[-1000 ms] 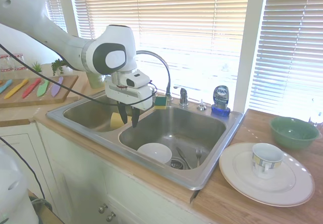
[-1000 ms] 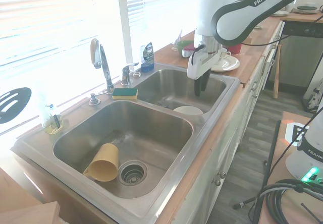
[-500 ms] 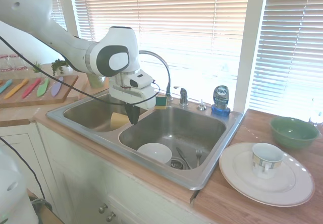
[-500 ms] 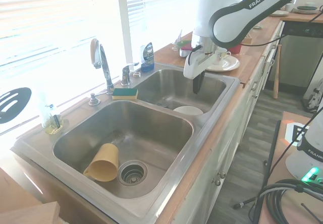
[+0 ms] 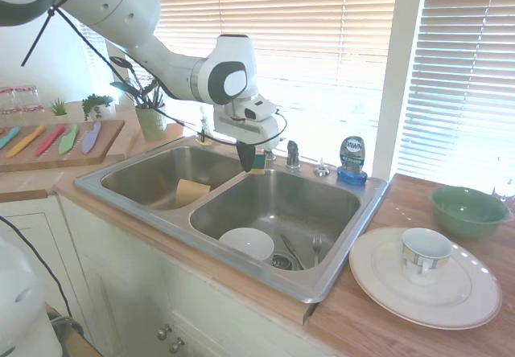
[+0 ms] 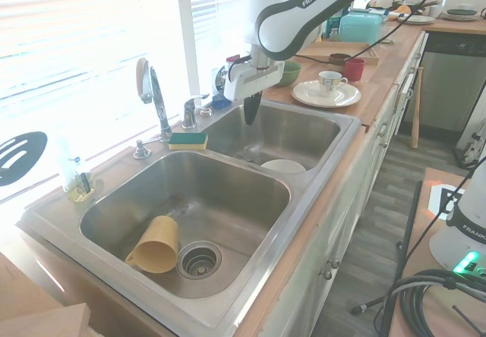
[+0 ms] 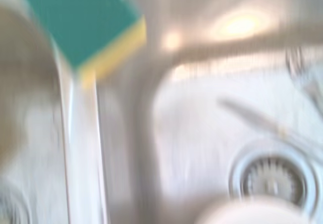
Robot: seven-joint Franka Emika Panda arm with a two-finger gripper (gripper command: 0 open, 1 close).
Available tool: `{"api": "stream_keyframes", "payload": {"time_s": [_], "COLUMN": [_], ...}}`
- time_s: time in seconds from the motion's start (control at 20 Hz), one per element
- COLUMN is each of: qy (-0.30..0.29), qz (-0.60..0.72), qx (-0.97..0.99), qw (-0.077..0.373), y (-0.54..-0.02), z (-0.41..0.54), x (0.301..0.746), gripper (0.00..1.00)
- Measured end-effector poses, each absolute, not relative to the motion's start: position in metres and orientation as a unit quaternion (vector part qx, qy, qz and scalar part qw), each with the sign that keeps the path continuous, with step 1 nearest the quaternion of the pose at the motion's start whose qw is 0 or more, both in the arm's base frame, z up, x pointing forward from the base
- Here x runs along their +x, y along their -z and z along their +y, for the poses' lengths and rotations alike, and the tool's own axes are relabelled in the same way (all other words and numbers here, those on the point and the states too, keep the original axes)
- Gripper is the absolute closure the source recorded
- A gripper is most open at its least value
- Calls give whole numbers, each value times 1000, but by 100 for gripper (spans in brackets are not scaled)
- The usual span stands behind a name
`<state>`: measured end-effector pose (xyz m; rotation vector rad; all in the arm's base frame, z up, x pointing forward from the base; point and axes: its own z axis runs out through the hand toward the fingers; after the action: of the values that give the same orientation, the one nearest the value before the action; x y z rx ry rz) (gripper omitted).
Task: Turn on the faucet
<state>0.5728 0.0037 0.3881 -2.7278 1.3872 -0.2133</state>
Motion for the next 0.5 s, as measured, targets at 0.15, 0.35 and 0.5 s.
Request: {"api": "stream_keyframes", "payload": {"time_s": [0.15,0.35,0.5], "qy": [76,90,109], "qz": [457,462,465], "qx": [-885,-881,-877], "qw": [41,48,57], "y": [-386,-383,-387], "z": [6,3,-1], "x": [601,628,637], "gripper": [100,100,100]}}
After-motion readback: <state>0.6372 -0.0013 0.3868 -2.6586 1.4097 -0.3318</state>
